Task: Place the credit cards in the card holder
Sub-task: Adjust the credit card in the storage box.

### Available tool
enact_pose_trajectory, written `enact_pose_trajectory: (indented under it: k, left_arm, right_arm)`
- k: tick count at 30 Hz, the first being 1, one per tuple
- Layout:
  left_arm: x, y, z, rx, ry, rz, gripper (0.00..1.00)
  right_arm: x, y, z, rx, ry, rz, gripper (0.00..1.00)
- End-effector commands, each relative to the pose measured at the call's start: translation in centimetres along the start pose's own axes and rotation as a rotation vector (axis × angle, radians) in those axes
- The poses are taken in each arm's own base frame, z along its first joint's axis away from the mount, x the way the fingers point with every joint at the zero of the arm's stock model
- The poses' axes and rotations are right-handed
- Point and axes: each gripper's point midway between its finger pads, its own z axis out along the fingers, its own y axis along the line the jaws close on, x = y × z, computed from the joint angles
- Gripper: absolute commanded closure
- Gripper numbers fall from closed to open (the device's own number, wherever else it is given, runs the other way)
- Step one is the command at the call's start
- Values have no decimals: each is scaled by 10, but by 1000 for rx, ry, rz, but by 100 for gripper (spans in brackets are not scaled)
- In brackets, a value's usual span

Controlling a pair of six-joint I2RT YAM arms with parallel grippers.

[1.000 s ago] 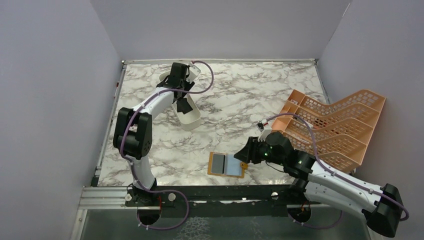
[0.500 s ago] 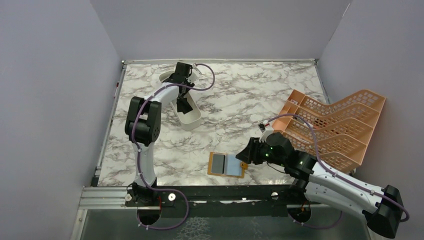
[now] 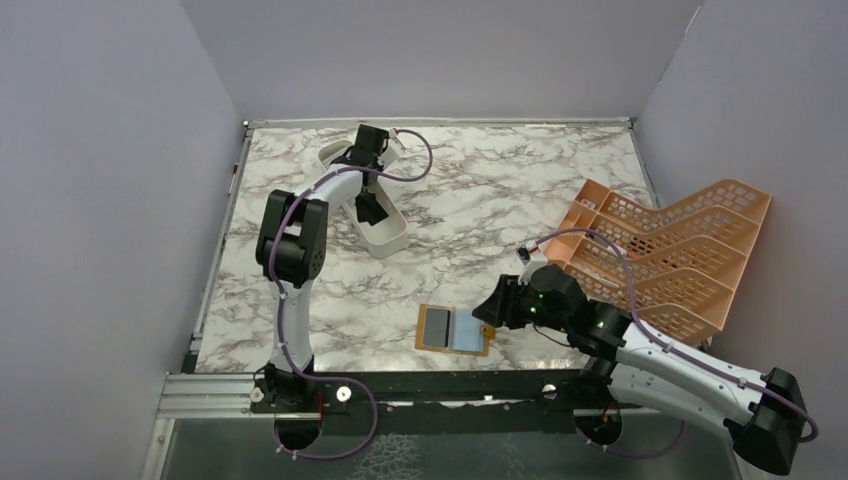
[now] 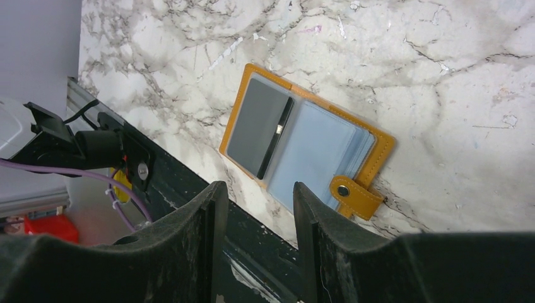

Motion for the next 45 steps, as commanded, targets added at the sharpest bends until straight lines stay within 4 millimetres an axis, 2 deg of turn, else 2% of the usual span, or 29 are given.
enact_pose_trajectory:
  k: [1, 10, 15, 22, 29, 35, 37, 40, 45]
  left_arm:
    - [-13, 21, -4, -64, -24, 4, 65]
    - [-26, 33, -19, -90, -51, 17, 79]
    - [-30, 29, -33, -70, -59, 12, 96]
    - [-34, 11, -62, 9, -103, -80, 99]
    - [-42, 10, -104, 64, -163, -169, 100]
    - [-38, 16, -133, 75, -203, -202, 100]
    - [-38, 18, -133, 68, -217, -184, 100]
    - [-43, 10, -128, 112, -242, -147, 100]
    - [-37, 10, -98, 130, -226, -145, 99]
  right_arm:
    - [-3, 0, 3, 9, -16, 0, 52]
    - [-2, -1, 0, 4, -24, 10, 52]
    - [-1, 0, -1, -5, -22, 18, 52]
    - [8, -4, 2, -7, 3, 21, 52]
    - [14, 0, 2, -43, 23, 26, 52]
    - [13, 3, -2, -55, 29, 31, 52]
    - [13, 6, -2, -73, 25, 32, 52]
    - [12, 11, -2, -94, 28, 37, 52]
    - [10, 13, -5, -90, 27, 33, 52]
